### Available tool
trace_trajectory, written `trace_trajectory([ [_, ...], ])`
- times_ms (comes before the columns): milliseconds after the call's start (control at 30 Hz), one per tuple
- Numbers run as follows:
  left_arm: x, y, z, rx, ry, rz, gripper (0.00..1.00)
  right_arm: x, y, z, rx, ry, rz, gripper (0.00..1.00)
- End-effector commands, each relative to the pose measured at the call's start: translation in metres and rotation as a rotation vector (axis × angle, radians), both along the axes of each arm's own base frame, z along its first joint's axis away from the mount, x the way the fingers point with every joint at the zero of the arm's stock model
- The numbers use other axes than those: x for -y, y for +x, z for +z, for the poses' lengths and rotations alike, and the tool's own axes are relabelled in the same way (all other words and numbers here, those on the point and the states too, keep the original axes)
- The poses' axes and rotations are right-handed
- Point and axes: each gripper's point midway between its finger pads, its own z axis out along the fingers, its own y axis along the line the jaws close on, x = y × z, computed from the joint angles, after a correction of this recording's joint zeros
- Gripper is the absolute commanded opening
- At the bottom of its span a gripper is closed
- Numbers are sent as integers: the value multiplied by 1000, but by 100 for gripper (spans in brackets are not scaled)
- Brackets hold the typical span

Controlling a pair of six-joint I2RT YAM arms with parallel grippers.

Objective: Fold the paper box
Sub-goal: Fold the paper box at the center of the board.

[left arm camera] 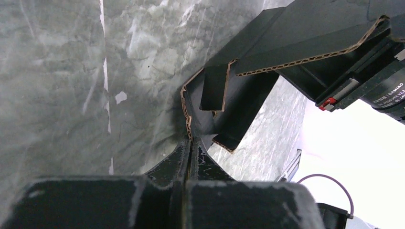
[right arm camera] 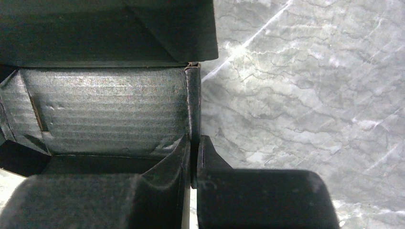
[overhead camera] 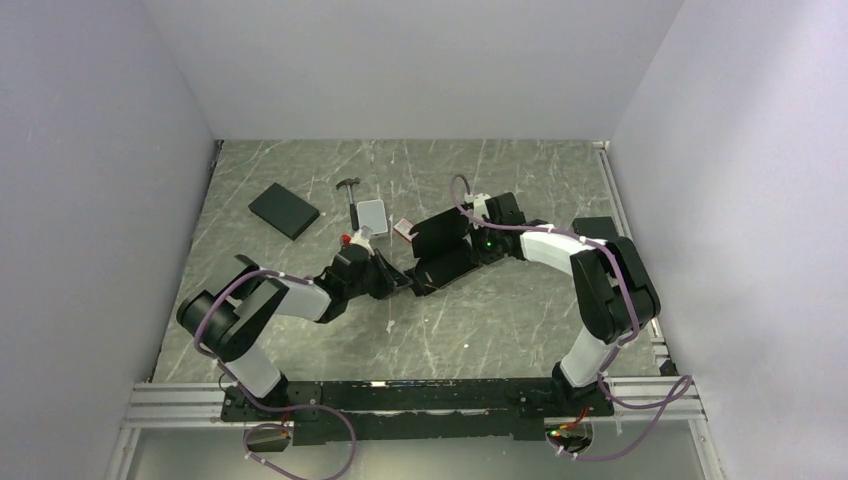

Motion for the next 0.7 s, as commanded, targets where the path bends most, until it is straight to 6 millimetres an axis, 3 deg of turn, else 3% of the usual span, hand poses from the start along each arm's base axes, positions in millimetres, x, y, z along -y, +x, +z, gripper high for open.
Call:
trace_trajectory([
  [0, 18, 8, 30, 79, -106, -51, 0, -11, 11, 19, 50, 48, 7, 0],
  [667, 45, 8, 63, 109, -123, -149, 0, -24, 5, 25, 42, 85, 8, 0],
])
